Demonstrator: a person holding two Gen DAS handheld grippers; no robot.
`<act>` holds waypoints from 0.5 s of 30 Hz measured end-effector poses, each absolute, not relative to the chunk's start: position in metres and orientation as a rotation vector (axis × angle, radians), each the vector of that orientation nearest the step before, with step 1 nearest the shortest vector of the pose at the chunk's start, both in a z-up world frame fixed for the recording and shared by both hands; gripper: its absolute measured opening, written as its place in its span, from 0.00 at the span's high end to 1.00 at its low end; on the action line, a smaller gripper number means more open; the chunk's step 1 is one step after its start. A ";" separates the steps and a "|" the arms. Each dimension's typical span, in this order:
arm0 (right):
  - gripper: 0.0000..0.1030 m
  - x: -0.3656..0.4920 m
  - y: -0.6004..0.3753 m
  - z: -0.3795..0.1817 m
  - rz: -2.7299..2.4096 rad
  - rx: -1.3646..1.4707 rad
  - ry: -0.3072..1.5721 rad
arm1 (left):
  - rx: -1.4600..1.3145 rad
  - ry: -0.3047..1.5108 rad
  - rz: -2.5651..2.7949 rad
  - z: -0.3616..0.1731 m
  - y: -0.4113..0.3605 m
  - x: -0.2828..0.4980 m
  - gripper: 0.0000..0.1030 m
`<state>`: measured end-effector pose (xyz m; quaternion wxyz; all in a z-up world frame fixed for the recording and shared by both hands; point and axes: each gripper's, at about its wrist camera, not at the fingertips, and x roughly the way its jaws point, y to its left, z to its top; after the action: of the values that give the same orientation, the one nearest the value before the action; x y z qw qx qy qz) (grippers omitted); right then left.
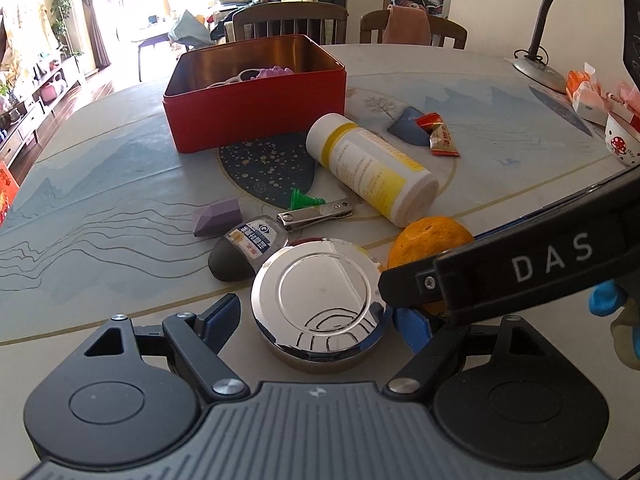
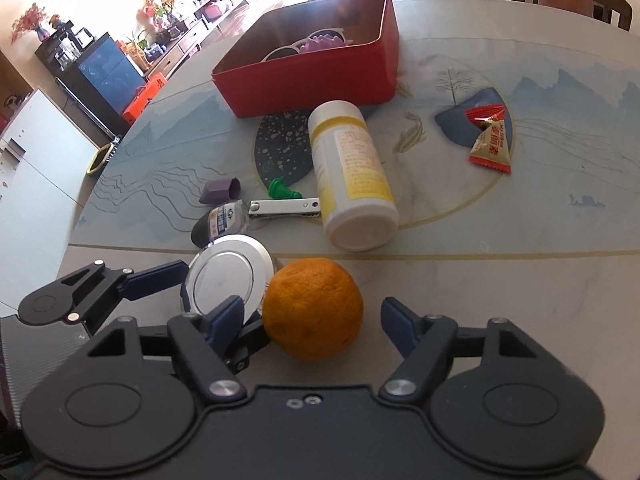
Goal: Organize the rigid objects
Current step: 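Grasp the silver round tin with the left tool while the right tool grasps the orange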
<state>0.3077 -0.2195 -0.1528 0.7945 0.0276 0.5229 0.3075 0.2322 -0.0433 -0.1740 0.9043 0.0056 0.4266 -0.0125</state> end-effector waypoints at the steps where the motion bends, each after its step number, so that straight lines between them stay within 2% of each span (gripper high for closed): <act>1: 0.37 0.308 -0.220 -0.153 0.660 0.062 1.124 | 0.012 0.883 -0.027 -0.174 -0.043 0.233 0.19; 4: 0.48 0.308 -0.221 -0.152 0.653 0.072 1.122 | 0.027 0.884 -0.035 -0.174 -0.044 0.232 0.23; 5: 0.48 0.308 -0.221 -0.151 0.651 0.074 1.121 | 0.032 0.886 -0.044 -0.174 -0.045 0.232 0.26; 15: 0.49 0.300 -0.233 -0.149 0.610 0.082 1.121 | 0.079 0.899 -0.043 -0.171 -0.048 0.228 0.27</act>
<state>0.2997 -0.2333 -0.1491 0.8024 0.0382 0.5231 0.2849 0.2276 -0.0481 -0.1712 0.8996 0.0382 0.4345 -0.0206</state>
